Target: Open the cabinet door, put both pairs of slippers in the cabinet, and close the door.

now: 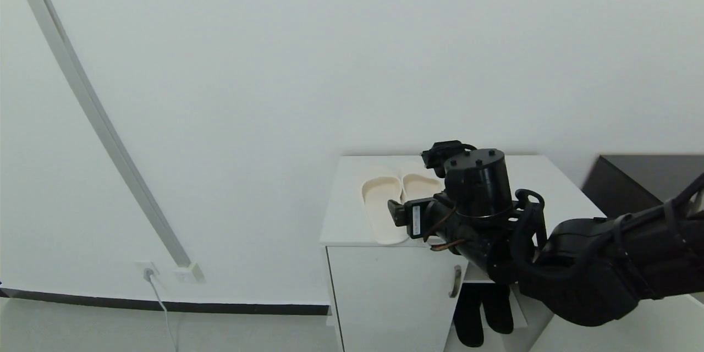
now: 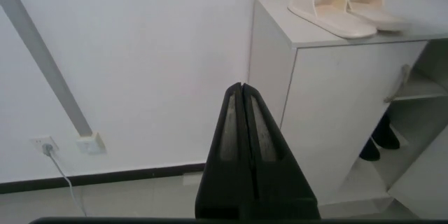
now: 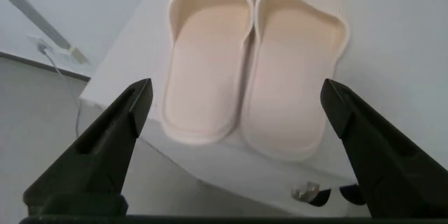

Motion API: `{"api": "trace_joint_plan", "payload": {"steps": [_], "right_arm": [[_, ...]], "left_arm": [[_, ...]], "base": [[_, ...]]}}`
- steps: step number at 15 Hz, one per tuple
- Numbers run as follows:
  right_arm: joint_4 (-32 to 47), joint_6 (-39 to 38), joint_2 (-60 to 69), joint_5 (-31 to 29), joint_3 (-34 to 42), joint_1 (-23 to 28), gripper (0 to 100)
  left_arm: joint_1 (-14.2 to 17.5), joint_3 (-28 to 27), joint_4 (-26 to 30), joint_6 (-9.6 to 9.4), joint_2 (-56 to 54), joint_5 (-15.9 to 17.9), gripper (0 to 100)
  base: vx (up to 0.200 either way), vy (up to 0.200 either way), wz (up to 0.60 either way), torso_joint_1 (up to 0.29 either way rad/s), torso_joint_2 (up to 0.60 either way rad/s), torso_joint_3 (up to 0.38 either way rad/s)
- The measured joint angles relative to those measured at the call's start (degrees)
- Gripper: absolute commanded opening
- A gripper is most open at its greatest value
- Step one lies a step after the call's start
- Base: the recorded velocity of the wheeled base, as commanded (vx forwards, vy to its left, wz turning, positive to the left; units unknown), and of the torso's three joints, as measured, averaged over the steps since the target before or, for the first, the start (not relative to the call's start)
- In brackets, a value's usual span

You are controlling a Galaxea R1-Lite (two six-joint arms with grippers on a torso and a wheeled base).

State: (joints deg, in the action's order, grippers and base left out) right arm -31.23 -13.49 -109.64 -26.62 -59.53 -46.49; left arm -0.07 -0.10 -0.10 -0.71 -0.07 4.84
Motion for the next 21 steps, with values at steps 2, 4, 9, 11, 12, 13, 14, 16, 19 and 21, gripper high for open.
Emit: {"api": "trace_joint_plan", "payload": {"steps": [2, 4, 9, 11, 12, 13, 14, 16, 19, 21], "right_arm": [[-1.9, -0.1, -0.9, 0.0, 1.3, -0.3, 100], [-3.7, 0.0, -2.6, 0.0, 1.9, -0.3, 100], [-10.6, 0.7, -9.0, -0.1, 0.2, 1.0, 100], [-10.6, 1.1, -11.6, 0.0, -2.4, 1.5, 100], [-10.6, 1.5, -12.8, 0.0, -3.8, 2.0, 100], [-10.6, 2.1, -14.2, 0.0, -5.5, 2.5, 100], [-10.6, 2.7, -15.7, -0.1, -7.6, 3.0, 100], [-10.4, 3.6, -18.3, -0.1, -11.3, 3.7, 100], [-9.7, 4.7, -21.5, -0.1, -15.9, 4.7, 100], [-8.9, 4.8, -23.1, -0.1, -18.5, 5.4, 100]], "left_arm": [[0.0, 0.0, 0.0, 0.06, 0.0, 0.0, 0], [0.0, 0.0, 0.0, 0.09, 0.0, 0.0, 0], [0.0, 0.0, 0.0, 0.11, 0.0, -0.1, 0], [0.0, 0.0, 0.0, 0.16, 0.0, -0.1, 0], [-0.1, 0.0, 0.0, 0.17, 0.0, -0.1, 0], [0.0, 0.0, 0.0, 0.17, 0.0, -0.1, 0], [0.0, 0.0, 0.0, 0.20, 0.0, -0.1, 0], [0.0, 0.0, 0.0, 0.17, 0.0, -0.1, 0], [0.0, 0.0, 0.0, 0.22, 0.0, -0.1, 0], [0.0, 0.0, 0.0, 0.22, 0.0, -0.1, 0]], "base": [[0.000, 0.000, 0.00, 0.000, 0.00, 0.000], [0.000, 0.000, 0.00, 0.000, 0.00, 0.000], [0.000, 0.000, 0.00, 0.000, 0.00, 0.000], [0.000, 0.000, 0.00, 0.000, 0.00, 0.000], [0.000, 0.000, 0.00, 0.000, 0.00, 0.000], [0.000, 0.000, 0.00, 0.000, 0.00, 0.000], [0.000, 0.000, 0.00, 0.000, 0.00, 0.000], [0.000, 0.000, 0.00, 0.000, 0.00, 0.000], [0.000, 0.000, 0.00, 0.000, 0.00, 0.000], [0.000, 0.000, 0.00, 0.000, 0.00, 0.000]]}}
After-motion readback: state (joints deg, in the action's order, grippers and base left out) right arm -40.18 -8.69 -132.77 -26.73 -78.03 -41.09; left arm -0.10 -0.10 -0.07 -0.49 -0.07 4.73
